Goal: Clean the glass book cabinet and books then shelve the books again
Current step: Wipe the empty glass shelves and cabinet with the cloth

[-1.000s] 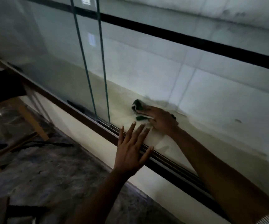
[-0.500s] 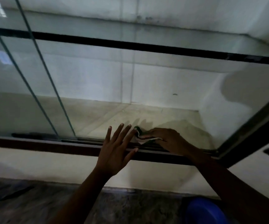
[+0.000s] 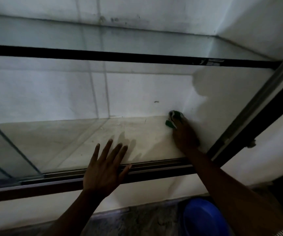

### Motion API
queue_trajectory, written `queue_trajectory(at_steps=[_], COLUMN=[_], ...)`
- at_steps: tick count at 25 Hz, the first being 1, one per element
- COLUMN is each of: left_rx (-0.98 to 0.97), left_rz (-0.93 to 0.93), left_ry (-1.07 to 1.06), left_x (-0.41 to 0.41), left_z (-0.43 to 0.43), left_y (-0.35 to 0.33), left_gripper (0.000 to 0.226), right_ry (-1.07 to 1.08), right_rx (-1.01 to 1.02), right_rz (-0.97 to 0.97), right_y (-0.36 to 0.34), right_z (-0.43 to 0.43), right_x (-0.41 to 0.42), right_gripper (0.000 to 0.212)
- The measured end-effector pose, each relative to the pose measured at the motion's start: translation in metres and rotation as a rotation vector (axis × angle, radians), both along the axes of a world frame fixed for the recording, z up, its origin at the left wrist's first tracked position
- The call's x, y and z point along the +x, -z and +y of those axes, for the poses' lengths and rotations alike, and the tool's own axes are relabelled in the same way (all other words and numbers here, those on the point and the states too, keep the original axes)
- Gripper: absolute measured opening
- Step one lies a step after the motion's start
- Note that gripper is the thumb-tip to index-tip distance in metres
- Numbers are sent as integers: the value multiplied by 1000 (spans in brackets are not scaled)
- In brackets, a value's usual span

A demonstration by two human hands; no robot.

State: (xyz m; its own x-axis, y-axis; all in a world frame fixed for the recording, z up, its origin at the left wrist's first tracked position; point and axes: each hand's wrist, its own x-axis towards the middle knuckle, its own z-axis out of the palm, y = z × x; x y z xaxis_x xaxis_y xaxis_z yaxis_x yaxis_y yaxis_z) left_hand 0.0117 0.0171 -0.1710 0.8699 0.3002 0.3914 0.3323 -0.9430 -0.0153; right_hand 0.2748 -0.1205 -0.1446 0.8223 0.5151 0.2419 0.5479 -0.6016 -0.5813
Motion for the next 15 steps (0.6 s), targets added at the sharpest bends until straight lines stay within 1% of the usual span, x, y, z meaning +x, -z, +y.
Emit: queue_trajectory(at_steps=[1,2,5,8,10,12,15], left_rx=[-1,-2,-17,-38,-38,-57,-122], left_rz=[-6,-11,-18,-48,-74,-100,-89], left_ry=[-2,-5,-39,-60,-102,-178,-234], left_x=[1,1,1,-1,-2,-5,-12], left_z=[0,-1,-2,-3,-4,-6,-11], left_y=[0,0,-3,-6,-7,-6,-4], left_gripper=[68,69,70,71,70,68,66], right_ry=[-12,-51,-239,-457,-577,-671,-736], right_rx=[-2,-48,-220,-265,-278,-225,-203], right_rz=[15,0,-89,-96,-50,39,114], right_y=[-2,-2,-5,-13,-19,-23,-29], right_z=[7,15,36,42,36,24,9], right_x=[-5,-10,-27,-38,-46,-57,-68], right_gripper=[44,45,51,49,44,39,37])
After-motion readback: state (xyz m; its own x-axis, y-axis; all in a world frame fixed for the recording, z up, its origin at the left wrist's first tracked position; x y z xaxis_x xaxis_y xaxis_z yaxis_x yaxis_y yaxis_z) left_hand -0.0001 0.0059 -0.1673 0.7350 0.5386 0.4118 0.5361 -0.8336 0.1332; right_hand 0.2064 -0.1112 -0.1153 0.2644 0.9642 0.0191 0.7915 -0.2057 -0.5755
